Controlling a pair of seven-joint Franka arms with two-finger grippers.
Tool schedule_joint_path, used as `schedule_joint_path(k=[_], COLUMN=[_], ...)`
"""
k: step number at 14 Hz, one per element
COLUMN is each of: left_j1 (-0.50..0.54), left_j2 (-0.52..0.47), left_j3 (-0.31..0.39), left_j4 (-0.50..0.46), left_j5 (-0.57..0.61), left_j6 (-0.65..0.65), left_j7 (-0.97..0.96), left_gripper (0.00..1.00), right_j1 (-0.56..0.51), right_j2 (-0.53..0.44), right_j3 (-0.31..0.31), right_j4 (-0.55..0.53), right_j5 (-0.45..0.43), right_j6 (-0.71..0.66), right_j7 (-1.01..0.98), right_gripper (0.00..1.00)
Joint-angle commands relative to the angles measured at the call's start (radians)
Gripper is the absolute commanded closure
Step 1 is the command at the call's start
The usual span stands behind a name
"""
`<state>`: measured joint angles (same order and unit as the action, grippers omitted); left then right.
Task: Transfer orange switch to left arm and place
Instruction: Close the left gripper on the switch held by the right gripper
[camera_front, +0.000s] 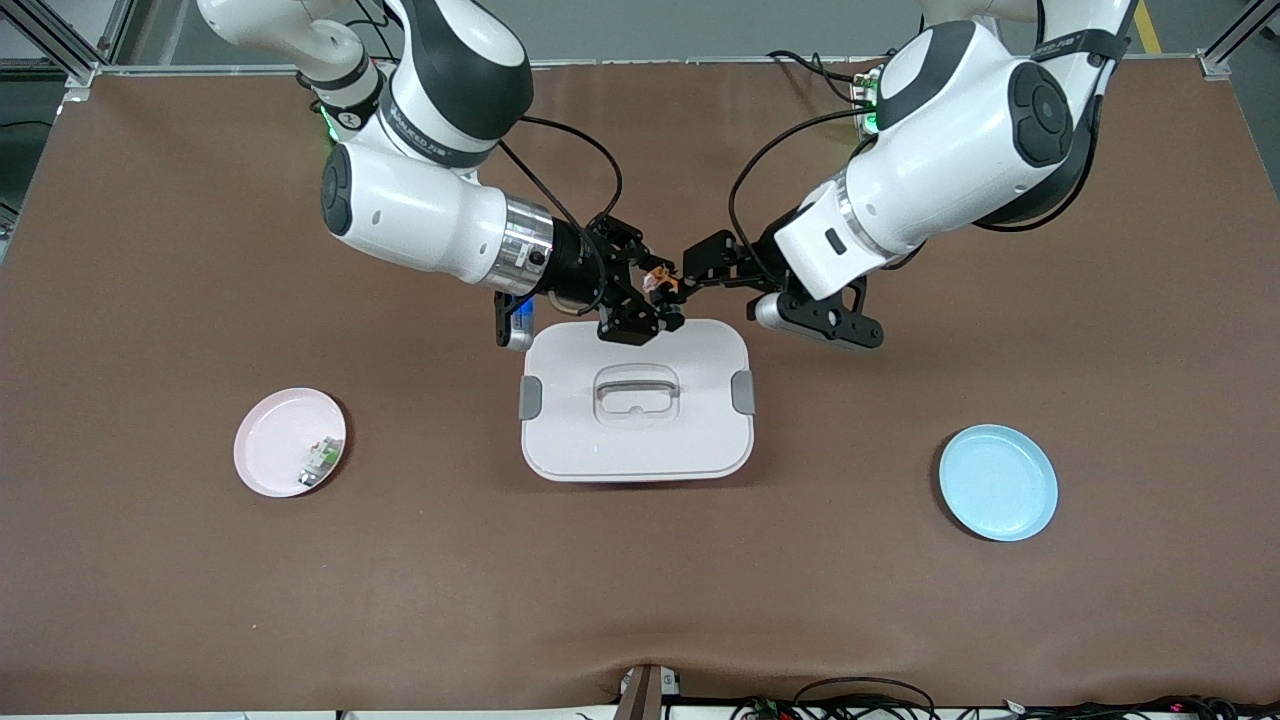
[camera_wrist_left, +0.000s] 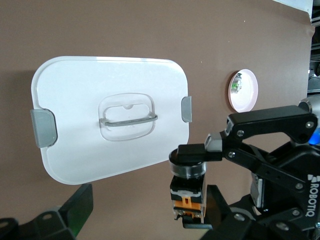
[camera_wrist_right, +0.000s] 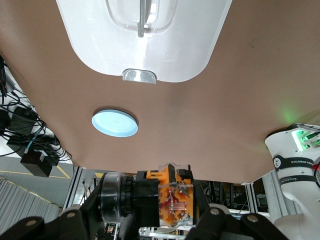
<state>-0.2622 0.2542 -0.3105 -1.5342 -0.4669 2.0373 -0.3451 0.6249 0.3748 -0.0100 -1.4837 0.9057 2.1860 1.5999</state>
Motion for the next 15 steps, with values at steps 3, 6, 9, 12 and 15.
schedule_joint_path(k=[3,6,9,12,15], left_j1=[0.0,-0.002,-0.008,-0.022,-0.038], left_j2=[-0.036,-0.027,-0.013,-0.007,-0.001], left_j3=[-0.025,-0.025,-0.027,-0.027,-0.027], left_j4=[-0.049,-0.049,-0.05,-0.052,-0.066], left_j5=[-0.022,-0.024,-0.054,-0.059,-0.059], left_j6=[0.015,0.047,0.095,0.116,0.15], left_j7=[-0.014,-0.014,-0.014,-0.017,-0.026], left_gripper=[0.13,0.13,0.16,0.19,0.21], right_j1=[0.01,0.01,0.012,0.012,0.01], right_j2=[0.012,0.012,0.012,0.012,0.012], right_j3=[-0.008,-0.008,-0.008,-0.008,-0.008], right_j4=[0.028,0.026,0.026,0.026,0.026], right_j5=[-0.016,-0.016,-0.017,-0.021,-0.022], right_j6=[-0.008,-0.008,-0.008,-0.008,-0.009], right_j7=[0.028,0.028,0.028,0.028,0.028], right_gripper=[0.79,0.79,0.79,0.79,0.79])
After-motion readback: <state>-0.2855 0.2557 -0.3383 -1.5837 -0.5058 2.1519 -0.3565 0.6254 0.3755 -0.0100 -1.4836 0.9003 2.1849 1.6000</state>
